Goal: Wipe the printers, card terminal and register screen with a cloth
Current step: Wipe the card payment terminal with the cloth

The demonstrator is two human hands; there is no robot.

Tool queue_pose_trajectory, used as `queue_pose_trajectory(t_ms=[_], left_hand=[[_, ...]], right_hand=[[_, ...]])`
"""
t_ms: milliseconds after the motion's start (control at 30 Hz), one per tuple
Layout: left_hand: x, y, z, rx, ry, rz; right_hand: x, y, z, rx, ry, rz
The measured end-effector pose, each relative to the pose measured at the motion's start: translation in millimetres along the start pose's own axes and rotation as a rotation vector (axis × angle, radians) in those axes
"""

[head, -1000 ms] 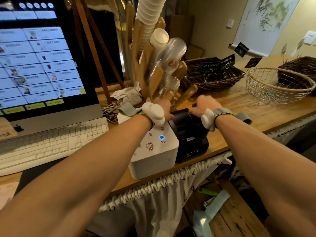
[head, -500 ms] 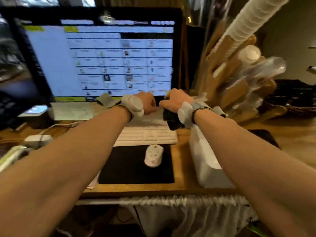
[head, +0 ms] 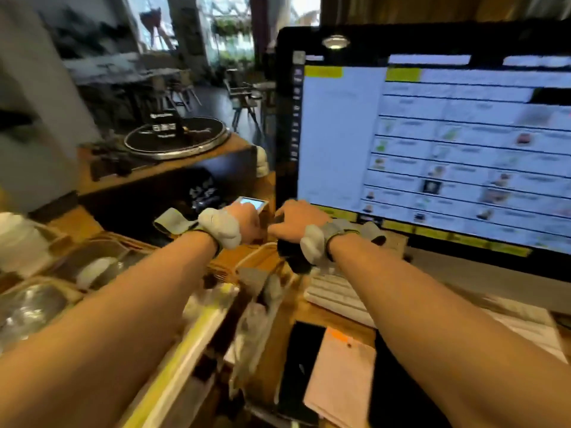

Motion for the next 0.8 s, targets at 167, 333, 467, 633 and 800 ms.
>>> queue_pose_trajectory(t_ms=[167,333,467,633,800], left_hand=[[-7.4,-27.1,-76.6,0.181,0.097,-0.027],[-18.8,-63.5,-90.7,0.2,0.169,-0.069],[-36.6,-87.1,-93.4,0.22,0.163,-0.126],[-59.4,-110.3,-88.4,0.216,0.164,-0.169],[-58.5,-107.6,-91.5,0.192,0.35,-0.15]], right_hand=[[-29.5,-56.7,-41.1,0.078,0.051,-0.06],[-38.8,-85.5,-54.7,0.155,0.13,-0.06],[-43.4,-100.2,-46.8,0.157,0.226,-0.088],[-42.5,-110.0,-38.1,0.134,0.221,-0.027],[-30.4,-115.4,-43.5,0.097,0.117,0.078]])
Point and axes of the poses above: each hand's wrist, its own y-axis away from the middle knuckle, its own x-axis out of the back of the hand, z = x × y, the point moved 8 cm from there along -y, towards the middle knuckle, and after that the axes turned 8 degrees about -y, right-handed, at the moved point
